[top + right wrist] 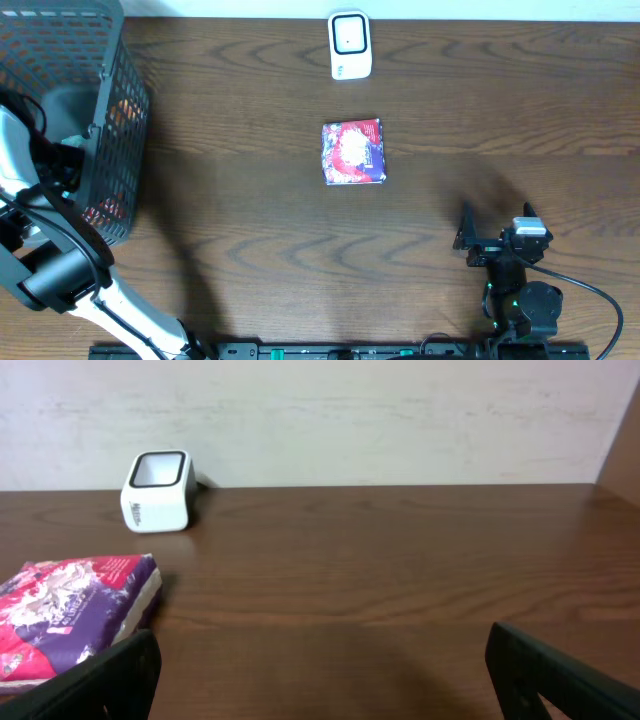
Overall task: Scan the item barcode
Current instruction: 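Reach the left gripper into the basket and grasp the red chocolate bar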
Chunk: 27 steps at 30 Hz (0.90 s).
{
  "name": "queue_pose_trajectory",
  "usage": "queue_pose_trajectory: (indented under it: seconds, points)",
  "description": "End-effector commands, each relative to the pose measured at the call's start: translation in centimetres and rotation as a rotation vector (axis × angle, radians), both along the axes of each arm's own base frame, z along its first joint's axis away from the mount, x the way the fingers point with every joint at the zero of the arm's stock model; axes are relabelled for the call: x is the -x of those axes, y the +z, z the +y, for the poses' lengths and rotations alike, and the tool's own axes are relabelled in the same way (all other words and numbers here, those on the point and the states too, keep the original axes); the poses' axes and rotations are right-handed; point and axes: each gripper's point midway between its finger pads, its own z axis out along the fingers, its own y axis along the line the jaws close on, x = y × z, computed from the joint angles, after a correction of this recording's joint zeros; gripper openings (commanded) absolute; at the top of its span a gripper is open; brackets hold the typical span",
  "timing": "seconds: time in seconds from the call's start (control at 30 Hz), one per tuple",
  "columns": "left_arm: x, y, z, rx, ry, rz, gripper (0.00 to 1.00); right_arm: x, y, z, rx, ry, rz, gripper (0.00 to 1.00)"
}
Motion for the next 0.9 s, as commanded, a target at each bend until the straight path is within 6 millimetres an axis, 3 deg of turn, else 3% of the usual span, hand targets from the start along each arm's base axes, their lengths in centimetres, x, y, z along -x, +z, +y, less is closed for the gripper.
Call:
queue_pose_trajectory:
  seconds: [0.0, 0.3, 0.4, 0.73, 0.83, 0.87]
  points:
    - [1.0, -1.4, 0.0, -0.030, 0.132, 0.046, 0.60, 0.0, -0.1, 0.0, -0.014, -0.002, 0.002, 0.99]
    - [1.8, -2.8, 1.4, -0.123, 0.181, 0.077, 0.64, 0.0, -0.1, 0.0, -0.014, -0.002, 0.002, 0.99]
    - [1.9, -3.4, 1.5, -0.132, 0.180, 0.079, 0.73, 0.0, -0.1, 0.0, -0.014, -0.002, 0.002, 0.99]
    - [2.4, -6.5, 1.1, -0.140, 0.191, 0.068, 0.74, 0.0, -0.1, 0.0, -0.014, -0.002, 0.002, 0.99]
    - [2.2, -7.0, 1.2, -0.148, 0.186, 0.053, 0.62, 0.0, -0.1, 0.0, -0.014, -0.002, 0.002, 0.99]
    - [2.2, -7.0, 1.3, -0.148, 0.171, 0.050, 0.52, 0.0, -0.1, 0.0, -0.014, -0.002, 0.002, 0.99]
